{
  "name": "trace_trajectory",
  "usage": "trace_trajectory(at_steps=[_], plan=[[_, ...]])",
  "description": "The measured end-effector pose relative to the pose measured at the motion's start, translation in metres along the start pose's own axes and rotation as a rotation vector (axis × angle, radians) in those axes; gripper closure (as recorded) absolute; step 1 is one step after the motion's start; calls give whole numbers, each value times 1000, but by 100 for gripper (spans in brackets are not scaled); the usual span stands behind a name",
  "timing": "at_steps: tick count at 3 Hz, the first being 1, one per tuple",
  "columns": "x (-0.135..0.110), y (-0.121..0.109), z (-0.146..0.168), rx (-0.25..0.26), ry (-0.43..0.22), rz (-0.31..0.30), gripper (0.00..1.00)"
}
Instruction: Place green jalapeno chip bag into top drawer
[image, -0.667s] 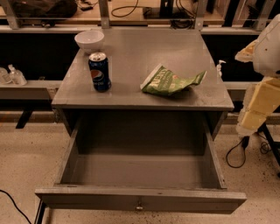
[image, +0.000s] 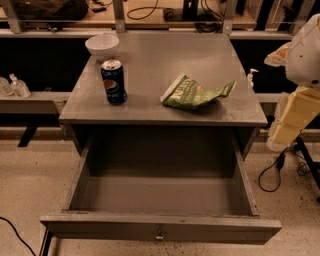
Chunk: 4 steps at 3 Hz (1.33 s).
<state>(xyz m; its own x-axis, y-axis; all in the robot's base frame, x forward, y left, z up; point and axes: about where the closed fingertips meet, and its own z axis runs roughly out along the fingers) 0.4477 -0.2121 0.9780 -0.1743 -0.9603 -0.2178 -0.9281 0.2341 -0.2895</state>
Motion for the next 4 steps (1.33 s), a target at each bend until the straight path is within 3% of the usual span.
trace_trajectory(at_steps=[1, 2, 3, 4], plan=[[-12, -29, 14, 87, -34, -94, 0], [-29, -61, 39, 165, -124, -143, 0], [-51, -78, 73, 203, -207, -171, 0], [-67, -87, 107, 204, -240, -185, 0]])
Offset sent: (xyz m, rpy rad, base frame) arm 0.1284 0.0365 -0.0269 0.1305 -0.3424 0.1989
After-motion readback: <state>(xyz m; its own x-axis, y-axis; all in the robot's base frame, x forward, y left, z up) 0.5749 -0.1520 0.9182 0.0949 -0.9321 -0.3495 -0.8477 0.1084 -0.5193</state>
